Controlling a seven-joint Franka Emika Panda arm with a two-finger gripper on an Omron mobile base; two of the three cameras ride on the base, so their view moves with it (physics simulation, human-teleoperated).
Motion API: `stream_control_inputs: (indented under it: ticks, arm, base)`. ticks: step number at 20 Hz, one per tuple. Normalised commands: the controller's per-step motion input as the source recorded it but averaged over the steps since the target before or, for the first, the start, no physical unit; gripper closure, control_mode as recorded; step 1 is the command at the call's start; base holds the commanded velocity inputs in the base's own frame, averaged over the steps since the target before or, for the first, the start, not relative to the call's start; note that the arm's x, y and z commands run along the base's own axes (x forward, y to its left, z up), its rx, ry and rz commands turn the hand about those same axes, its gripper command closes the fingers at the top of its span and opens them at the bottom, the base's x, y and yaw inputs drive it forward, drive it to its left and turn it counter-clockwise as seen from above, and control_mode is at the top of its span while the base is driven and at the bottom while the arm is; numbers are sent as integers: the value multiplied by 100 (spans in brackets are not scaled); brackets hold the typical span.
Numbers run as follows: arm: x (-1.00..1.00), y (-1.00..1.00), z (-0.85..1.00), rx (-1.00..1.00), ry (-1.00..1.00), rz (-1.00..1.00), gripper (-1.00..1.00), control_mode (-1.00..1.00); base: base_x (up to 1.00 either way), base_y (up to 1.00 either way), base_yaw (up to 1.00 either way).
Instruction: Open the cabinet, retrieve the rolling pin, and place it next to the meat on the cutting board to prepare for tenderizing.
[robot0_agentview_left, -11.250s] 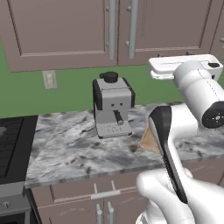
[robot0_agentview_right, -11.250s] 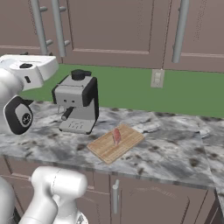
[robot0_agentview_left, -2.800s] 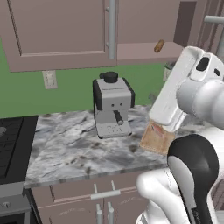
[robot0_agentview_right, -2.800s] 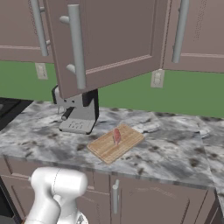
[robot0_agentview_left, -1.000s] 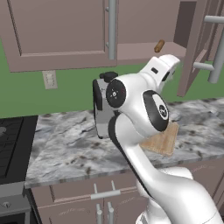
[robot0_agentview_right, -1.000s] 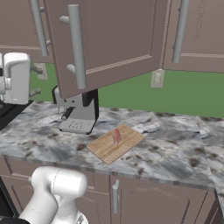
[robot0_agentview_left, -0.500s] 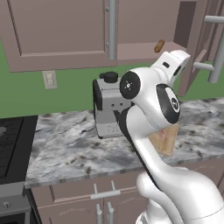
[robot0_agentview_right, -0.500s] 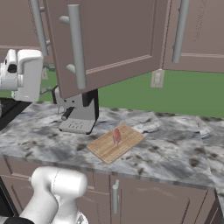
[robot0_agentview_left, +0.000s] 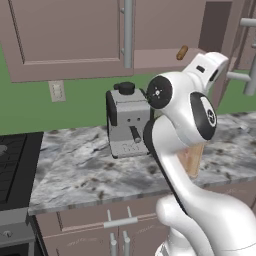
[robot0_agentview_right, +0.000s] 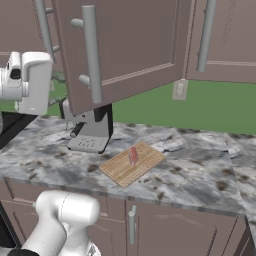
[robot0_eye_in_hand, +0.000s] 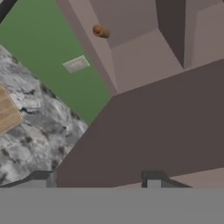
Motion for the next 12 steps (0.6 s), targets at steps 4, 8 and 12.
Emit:
stream_control_inputs:
  ticks: [4,8,12]
  arm:
    - [-2,-39,0,0,2,0,-100,-100]
    - [-9,-60,0,0,0,0,-100,-100]
    - [-36,-96,0,1,-3,0,-100,-100]
  base:
    - [0,0,0]
    - [0,0,0]
    - [0,0,0]
